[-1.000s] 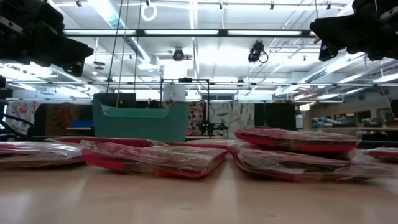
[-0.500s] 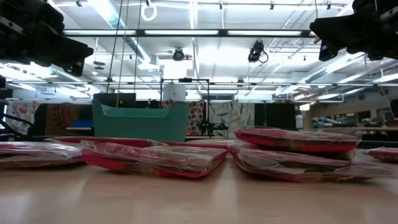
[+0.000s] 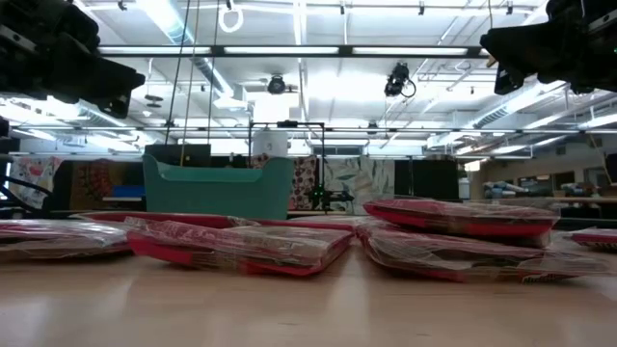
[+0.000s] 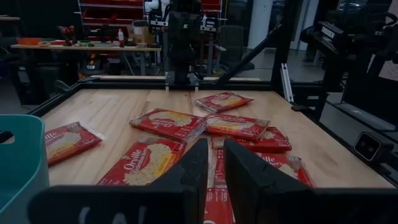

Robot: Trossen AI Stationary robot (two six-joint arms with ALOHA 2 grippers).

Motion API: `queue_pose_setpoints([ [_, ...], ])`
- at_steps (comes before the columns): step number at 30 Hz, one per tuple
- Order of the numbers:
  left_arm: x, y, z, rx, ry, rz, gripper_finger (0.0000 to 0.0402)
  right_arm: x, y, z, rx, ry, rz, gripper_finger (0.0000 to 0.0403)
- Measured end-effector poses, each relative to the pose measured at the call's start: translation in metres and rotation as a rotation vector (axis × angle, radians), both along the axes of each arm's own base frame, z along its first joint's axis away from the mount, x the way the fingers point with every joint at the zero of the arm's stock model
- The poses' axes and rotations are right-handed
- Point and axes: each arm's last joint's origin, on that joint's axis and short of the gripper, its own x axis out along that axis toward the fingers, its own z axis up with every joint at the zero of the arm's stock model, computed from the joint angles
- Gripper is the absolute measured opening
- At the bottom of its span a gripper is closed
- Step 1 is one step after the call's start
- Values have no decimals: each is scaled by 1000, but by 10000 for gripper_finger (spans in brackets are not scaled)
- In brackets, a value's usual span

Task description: Sort popcorn bags into baskets

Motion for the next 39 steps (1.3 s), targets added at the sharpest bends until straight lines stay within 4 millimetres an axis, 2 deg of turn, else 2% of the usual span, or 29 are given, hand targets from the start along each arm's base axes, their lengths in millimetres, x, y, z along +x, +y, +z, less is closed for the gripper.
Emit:
queue_pose_setpoints([
  [12,0,0,1,15,-17,0,57,0,0,0,0,0,0,64],
  [14,0,0,8,51,-82,0,57,0,0,0,0,0,0,64],
  [18,-2,0,23,-92,-239,-9,57,0,0,1,-12,-8,-3,64],
  [22,-4,0,31,-61,-326,-6,57,-1,-1,6,-56,-71,-41,64],
  [28,-5,0,34,-94,-355,-12,57,-7,-5,24,38,-237,-146,64],
  [35,-7,0,39,-68,-408,-6,57,-3,-10,45,114,-71,-169,64],
  [39,-8,1,42,-86,-440,-3,57,1,-10,52,128,-42,-145,64],
])
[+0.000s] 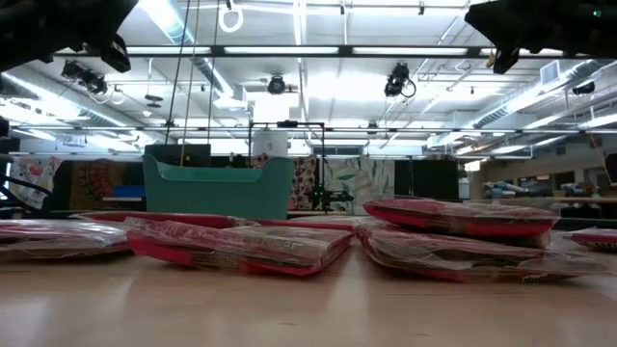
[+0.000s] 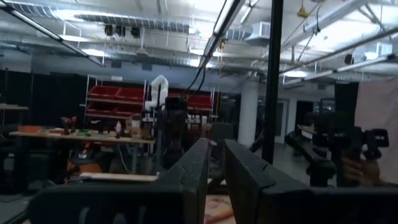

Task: Sort popcorn bags into baskets
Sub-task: Put the red popcorn bag into the green bin

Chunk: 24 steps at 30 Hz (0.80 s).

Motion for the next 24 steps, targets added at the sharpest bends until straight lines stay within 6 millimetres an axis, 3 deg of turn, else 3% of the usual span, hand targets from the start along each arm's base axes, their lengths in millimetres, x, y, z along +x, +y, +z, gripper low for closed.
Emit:
queue_pose_setpoints([
  [8,1,3,0,-101,3,72,57,5,0,2,43,-17,24,64],
  [12,4,6,-2,-123,29,164,57,13,-6,1,99,17,-75,62],
  [19,9,10,-7,-85,93,299,48,46,-27,9,129,229,-224,41],
  [24,12,16,-10,-57,134,391,39,77,-41,1,92,397,-274,34],
])
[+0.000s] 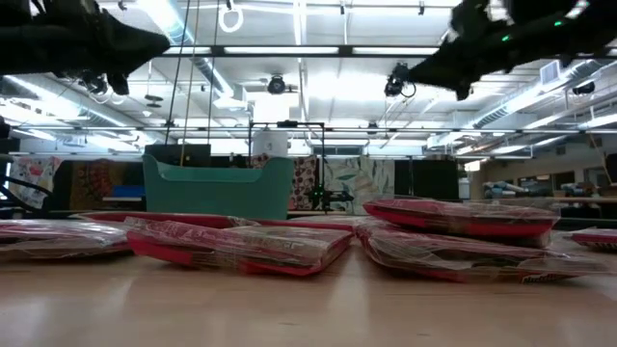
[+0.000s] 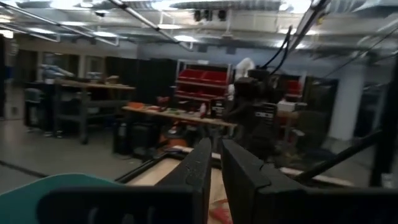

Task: Sort popcorn bags into baskets
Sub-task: Put the red popcorn bag into the green bin

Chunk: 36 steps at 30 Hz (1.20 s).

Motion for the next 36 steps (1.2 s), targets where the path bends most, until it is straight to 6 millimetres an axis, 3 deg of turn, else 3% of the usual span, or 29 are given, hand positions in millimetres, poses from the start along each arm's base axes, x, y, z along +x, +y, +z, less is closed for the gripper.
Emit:
queue_pose_setpoints([
  [9,5,11,-6,-1,79,108,27,49,-16,-16,-37,295,13,50],
  [15,5,17,8,44,86,172,27,71,-9,-22,-21,608,84,89],
  [22,5,20,7,47,103,210,27,78,23,-28,-106,946,196,146],
  [29,7,21,5,43,124,210,27,76,74,-47,-379,1144,372,183],
  [36,7,20,6,39,113,196,27,79,100,-71,-521,1251,378,196],
])
